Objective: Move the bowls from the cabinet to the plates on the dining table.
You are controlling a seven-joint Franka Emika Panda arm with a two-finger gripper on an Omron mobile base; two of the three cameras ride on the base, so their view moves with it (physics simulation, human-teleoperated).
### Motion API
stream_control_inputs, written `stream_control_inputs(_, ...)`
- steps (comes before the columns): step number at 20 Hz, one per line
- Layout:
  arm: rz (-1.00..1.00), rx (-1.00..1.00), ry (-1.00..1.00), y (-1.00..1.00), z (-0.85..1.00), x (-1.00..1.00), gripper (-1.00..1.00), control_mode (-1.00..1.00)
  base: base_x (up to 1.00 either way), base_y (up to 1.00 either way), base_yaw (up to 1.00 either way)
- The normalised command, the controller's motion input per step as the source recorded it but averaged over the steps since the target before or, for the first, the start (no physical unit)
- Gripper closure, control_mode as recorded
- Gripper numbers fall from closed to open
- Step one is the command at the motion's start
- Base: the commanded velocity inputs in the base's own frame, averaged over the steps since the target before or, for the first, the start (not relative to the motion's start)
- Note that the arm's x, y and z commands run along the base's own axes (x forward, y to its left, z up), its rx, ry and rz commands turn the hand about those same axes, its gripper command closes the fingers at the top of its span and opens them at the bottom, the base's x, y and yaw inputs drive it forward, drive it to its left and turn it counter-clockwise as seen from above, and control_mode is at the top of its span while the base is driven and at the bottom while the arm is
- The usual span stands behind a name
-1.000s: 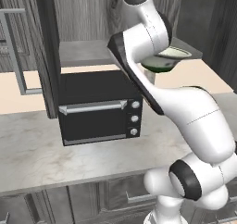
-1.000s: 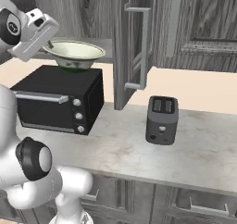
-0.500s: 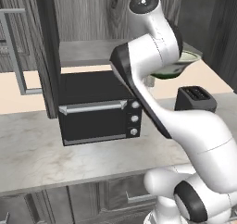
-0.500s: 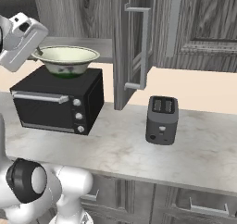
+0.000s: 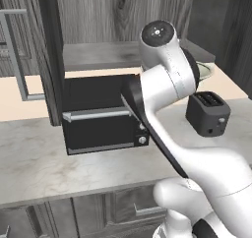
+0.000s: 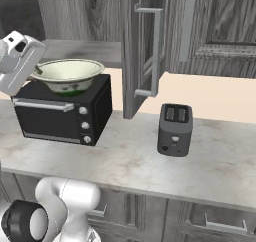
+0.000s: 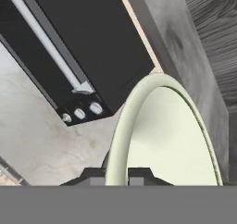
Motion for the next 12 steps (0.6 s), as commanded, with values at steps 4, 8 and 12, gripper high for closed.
stream_control_inputs(4,0.0,0.0,-0.16,0.02,-0.27,-0.25,1.0,-1.0,0.0,0.0,0.0)
stream_control_inputs(8,0.0,0.0,-0.12,0.09,-0.16,-0.33,1.0,-1.0,0.0,0.0,0.0)
stream_control_inputs(12,0.0,0.0,-0.03,0.21,-0.04,-0.56,1.0,-1.0,0.0,0.0,0.0)
